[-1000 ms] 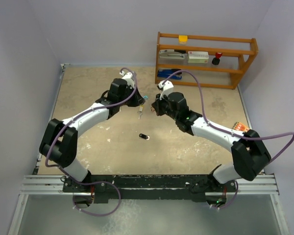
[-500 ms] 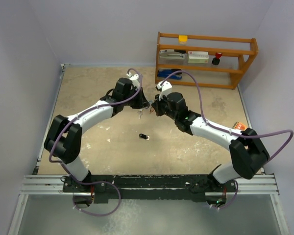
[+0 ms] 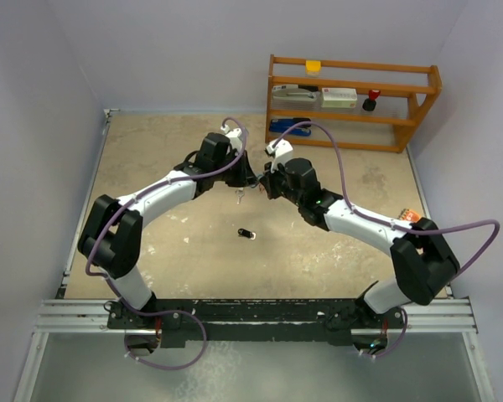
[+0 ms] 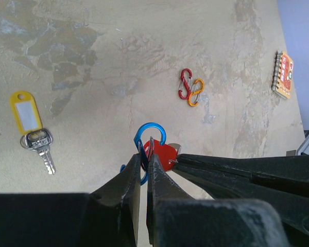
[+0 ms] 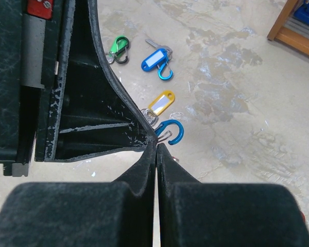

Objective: Put the keys on the keyring

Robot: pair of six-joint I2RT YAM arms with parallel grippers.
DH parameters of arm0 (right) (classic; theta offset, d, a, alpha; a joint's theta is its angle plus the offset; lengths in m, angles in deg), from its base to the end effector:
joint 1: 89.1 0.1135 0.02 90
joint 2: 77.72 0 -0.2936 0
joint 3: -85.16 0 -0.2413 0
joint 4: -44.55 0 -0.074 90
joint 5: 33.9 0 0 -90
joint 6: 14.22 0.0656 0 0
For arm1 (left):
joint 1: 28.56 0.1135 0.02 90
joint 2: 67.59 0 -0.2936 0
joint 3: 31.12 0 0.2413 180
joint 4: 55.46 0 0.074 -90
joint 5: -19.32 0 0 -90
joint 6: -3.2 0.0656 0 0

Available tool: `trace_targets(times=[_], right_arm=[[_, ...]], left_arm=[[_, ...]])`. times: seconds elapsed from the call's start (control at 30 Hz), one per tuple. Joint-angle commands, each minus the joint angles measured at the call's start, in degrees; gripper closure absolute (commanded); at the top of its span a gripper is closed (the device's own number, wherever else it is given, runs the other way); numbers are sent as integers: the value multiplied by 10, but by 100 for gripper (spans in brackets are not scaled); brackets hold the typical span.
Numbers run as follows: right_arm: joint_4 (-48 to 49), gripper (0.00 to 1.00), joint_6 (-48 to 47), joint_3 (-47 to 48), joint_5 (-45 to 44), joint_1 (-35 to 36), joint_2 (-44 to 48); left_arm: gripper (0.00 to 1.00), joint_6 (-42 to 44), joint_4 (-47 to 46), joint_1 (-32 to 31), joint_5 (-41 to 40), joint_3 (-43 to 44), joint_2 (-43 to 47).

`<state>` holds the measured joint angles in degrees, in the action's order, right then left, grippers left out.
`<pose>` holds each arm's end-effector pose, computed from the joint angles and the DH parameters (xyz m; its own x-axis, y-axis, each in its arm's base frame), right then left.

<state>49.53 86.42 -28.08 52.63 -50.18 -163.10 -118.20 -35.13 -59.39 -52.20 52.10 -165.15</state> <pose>0.2830 0.2234 0.2962 -0.2877 0.0046 -0.9577 -0.5374 0.8269 0.1654 0.3366 -0.2251 0.2673 -0.7868 -0.1059 -0.6081 0.3515 0.7330 -0.5824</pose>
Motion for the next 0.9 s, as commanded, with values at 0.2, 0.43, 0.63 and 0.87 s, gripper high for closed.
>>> trace_targets(times=[0.2, 0.43, 0.63, 0.87], right_arm=[[17, 100, -14, 9, -8, -4, -10], [19, 100, -15, 7, -7, -7, -11], [18, 100, -16, 8, -5, -7, -14], [20, 100, -15, 9, -1, -8, -18]], left_arm=[[100, 17, 4, -2, 17, 26, 6], [100, 21, 8, -3, 24, 25, 7], [100, 25, 13, -3, 28, 25, 8], [100, 24, 10, -4, 29, 25, 10]])
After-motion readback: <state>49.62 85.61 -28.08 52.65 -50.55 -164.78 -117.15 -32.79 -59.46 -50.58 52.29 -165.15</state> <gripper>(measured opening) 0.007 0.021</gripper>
